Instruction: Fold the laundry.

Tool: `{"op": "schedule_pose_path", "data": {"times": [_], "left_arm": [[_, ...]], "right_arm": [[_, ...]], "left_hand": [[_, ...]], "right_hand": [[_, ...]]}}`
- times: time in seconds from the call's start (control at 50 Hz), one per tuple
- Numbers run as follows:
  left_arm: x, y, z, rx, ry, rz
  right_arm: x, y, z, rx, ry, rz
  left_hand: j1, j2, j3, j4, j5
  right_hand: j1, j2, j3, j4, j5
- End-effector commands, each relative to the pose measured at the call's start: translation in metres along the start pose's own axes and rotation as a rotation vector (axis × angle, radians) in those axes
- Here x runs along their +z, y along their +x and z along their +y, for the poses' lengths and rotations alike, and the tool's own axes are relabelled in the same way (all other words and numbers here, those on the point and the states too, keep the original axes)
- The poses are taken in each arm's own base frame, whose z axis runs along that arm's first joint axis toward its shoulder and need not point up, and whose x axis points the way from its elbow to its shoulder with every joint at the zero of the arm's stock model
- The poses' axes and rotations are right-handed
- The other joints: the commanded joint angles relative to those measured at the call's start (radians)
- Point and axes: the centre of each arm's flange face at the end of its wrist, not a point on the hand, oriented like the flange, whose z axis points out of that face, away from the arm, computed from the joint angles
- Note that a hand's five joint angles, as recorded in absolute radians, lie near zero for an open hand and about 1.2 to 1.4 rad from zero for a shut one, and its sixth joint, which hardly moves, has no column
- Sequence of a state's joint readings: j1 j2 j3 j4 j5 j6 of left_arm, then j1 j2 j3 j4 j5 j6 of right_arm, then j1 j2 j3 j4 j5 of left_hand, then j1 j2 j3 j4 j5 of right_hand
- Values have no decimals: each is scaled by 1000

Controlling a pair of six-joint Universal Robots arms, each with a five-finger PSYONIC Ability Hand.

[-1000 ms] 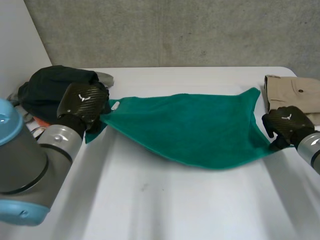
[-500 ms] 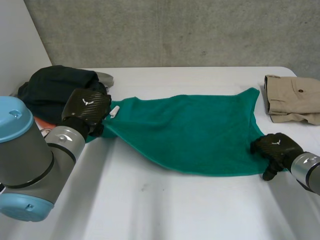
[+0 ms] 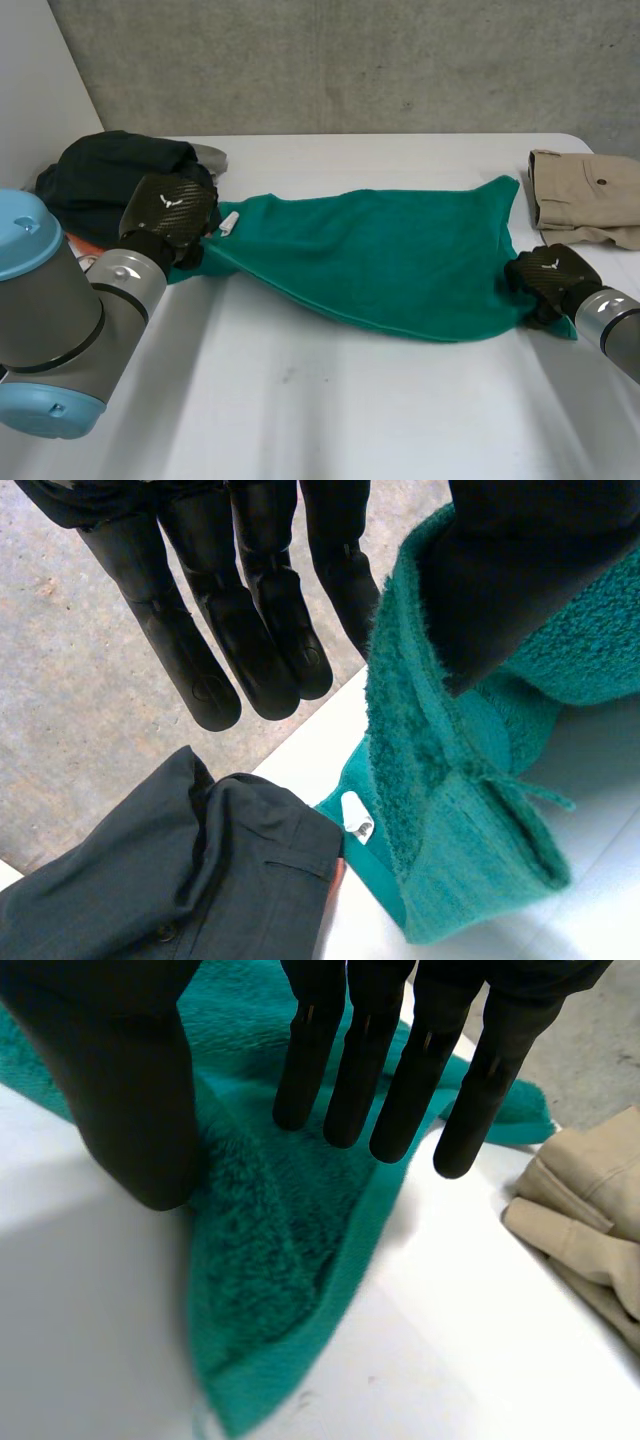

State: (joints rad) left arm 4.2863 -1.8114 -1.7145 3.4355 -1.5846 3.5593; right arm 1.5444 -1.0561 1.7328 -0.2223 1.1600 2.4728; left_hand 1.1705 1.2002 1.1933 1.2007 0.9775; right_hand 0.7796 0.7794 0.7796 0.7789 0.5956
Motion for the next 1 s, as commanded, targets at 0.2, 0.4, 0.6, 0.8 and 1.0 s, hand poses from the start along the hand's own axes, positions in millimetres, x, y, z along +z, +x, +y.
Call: {"op": "schedule_pose_path", "data": {"times": [0.2,0.4,0.6,0.8,1.0], "left_arm": [[-39,-4,3,48,-120,37],[-115,6,32,274,-463,258],[-49,9,52,296,-356,170],[45,6,51,303,-159,32],[114,6,63,315,-134,-70]], "right_arm": [[-53,31,-60,-87,47,139],[-127,15,-47,-285,-320,-121],[-68,29,-24,-184,-278,-43],[2,33,-47,-237,-80,109],[63,36,-56,-281,-8,192]], "left_hand": [[226,196,203,196,244],[226,196,203,196,244],[226,196,203,196,244],[226,196,203,196,244],[226,196,203,196,244]], "right_hand": [[617,617,617,617,626],[617,617,617,617,626],[617,617,617,617,626],[617,617,617,617,626],[617,617,617,617,626]]}}
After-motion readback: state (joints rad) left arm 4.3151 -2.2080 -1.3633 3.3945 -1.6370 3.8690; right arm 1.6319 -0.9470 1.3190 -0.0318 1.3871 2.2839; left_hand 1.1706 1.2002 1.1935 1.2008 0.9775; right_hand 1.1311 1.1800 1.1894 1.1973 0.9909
